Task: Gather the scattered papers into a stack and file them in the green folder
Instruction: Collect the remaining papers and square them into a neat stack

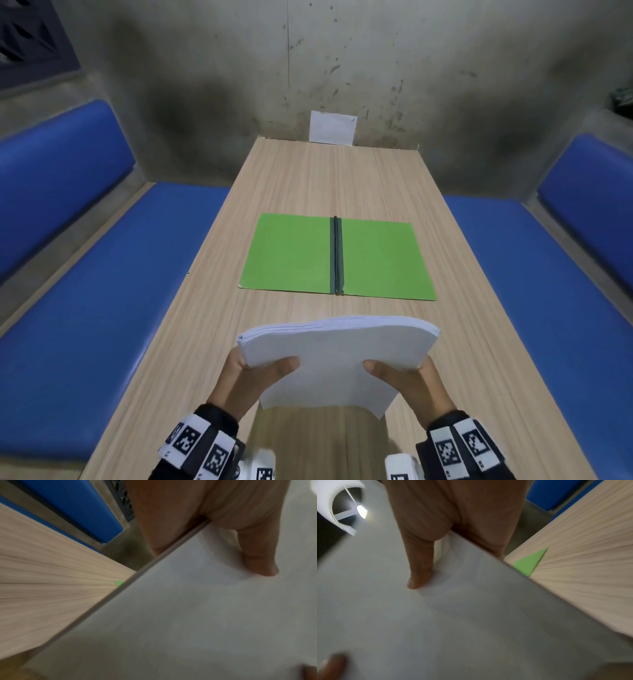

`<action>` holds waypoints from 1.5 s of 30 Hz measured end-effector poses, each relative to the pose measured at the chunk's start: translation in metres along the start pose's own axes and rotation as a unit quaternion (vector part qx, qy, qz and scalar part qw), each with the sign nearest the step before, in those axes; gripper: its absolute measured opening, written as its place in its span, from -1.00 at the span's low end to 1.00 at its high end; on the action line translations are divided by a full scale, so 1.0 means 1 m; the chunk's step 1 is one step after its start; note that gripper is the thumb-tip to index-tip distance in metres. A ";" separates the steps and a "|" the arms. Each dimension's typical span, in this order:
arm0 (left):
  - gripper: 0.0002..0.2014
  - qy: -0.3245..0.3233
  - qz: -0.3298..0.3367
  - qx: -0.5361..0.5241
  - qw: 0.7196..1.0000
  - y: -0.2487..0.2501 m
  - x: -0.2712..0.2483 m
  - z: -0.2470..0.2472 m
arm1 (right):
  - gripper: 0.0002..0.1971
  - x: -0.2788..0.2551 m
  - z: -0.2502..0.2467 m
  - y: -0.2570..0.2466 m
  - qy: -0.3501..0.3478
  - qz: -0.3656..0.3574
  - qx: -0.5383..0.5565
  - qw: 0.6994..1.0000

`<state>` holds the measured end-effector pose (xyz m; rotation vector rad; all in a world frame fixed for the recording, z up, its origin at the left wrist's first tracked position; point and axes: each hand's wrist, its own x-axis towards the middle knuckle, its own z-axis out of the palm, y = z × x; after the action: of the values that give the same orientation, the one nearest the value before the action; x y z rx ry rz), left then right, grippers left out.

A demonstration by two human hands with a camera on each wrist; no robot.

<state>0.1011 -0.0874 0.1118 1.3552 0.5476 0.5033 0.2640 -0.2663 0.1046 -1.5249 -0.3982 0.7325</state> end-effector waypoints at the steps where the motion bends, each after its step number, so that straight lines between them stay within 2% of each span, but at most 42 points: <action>1: -0.57 -0.001 -0.013 -0.001 1.000 -0.004 0.000 0.000 | -0.71 0.000 0.000 0.006 -0.005 0.014 -0.011 1.000; 4: -0.43 -0.012 -0.038 0.020 0.999 -0.012 0.000 -0.005 | -0.73 0.003 0.001 0.014 -0.004 0.028 -0.035 0.999; 6: -0.44 -0.011 -0.038 0.052 0.998 -0.009 0.003 -0.011 | -0.76 0.004 0.002 0.013 -0.002 0.030 -0.029 0.999; 9: -0.33 0.025 -0.016 0.088 0.996 0.006 0.010 -0.026 | -0.85 0.007 0.001 0.002 -0.025 0.027 -0.003 0.999; 12: -0.34 0.109 0.046 0.168 0.979 0.033 0.016 -0.035 | -0.83 0.011 -0.004 -0.016 -0.009 -0.023 -0.106 0.994; 14: -0.17 0.110 0.117 0.297 0.941 0.051 0.015 -0.031 | -0.75 0.012 -0.006 -0.031 -0.013 -0.077 -0.212 0.974; 16: -0.12 0.058 0.154 0.395 0.904 0.065 0.011 -0.021 | -0.65 0.010 -0.006 -0.045 -0.044 -0.143 -0.329 0.933; 17: -0.17 0.015 0.157 0.419 0.894 0.070 0.010 -0.015 | -0.65 0.009 -0.004 -0.050 -0.059 -0.175 -0.380 0.906; 19: -0.42 -0.085 0.127 0.401 0.903 0.070 0.010 -0.007 | -0.70 0.007 0.000 -0.055 -0.073 -0.215 -0.450 0.864; 21: -0.71 -0.133 0.082 0.330 0.931 0.061 0.009 -0.001 | -0.79 0.005 0.004 -0.055 -0.070 -0.230 -0.471 0.849; 22: -0.81 -0.126 0.051 0.301 0.944 0.056 0.010 0.001 | -0.84 0.004 0.005 -0.054 -0.067 -0.231 -0.459 0.855; 23: -0.82 -0.111 0.026 0.277 0.954 0.050 0.010 0.001 | -0.91 0.003 0.004 -0.052 -0.057 -0.227 -0.439 0.867; 24: -0.74 -0.091 0.007 0.255 0.963 0.044 0.010 -0.001 | -0.97 0.004 0.002 -0.049 -0.039 -0.219 -0.421 0.879; 25: -0.64 -0.068 -0.007 0.231 0.970 0.039 0.011 -0.003 | -0.95 0.005 -0.002 -0.047 -0.015 -0.207 -0.406 0.890; 28: -0.41 -0.015 -0.036 0.155 0.987 0.033 0.010 -0.016 | -0.57 0.010 -0.023 -0.039 0.084 -0.154 -0.368 0.913; 30: -0.45 -0.007 -0.045 0.117 0.992 0.035 0.008 -0.026 | -0.21 0.011 -0.039 -0.034 0.121 -0.111 -0.344 0.925; 31: -0.47 -0.011 -0.047 0.104 0.993 0.036 0.006 -0.031 | -0.05 0.011 -0.045 -0.031 0.116 -0.081 -0.317 0.938; 33: -0.39 -0.031 -0.051 0.094 0.994 0.035 0.004 -0.039 | 0.13 0.010 -0.052 -0.025 0.049 -0.027 -0.211 0.976; 35: -0.25 -0.043 -0.057 0.087 0.994 0.032 0.002 -0.040 | 0.06 0.011 -0.053 -0.019 -0.059 0.025 -0.099 0.993; 37: -0.18 -0.038 -0.058 0.068 0.995 0.028 0.003 -0.035 | -0.13 0.010 -0.049 -0.014 -0.100 0.063 -0.047 0.992; 39: -0.22 0.005 -0.050 0.045 0.998 0.022 0.004 -0.027 | -0.25 0.009 -0.042 -0.012 -0.059 0.057 -0.013 0.997; 40: -0.35 0.032 -0.041 0.028 0.998 0.018 0.006 -0.023 | -0.40 0.009 -0.039 -0.012 -0.018 0.037 0.005 0.999; 42: -0.75 0.073 -0.015 -0.001 0.997 0.011 0.005 -0.011 | -0.76 0.007 -0.027 -0.018 0.058 -0.030 0.014 0.998; 43: -0.80 0.081 0.001 0.007 0.997 0.009 0.004 -0.005 | -0.78 0.006 -0.020 -0.020 0.094 -0.063 0.002 0.994; 45: -0.70 0.100 0.010 0.033 0.994 -0.003 0.001 0.006 | -0.82 0.003 -0.007 -0.020 0.134 -0.102 -0.015 0.986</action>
<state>0.1059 -0.0923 0.1094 1.3824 0.7197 0.6475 0.2743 -0.2677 0.1229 -1.5605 -0.3559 0.3561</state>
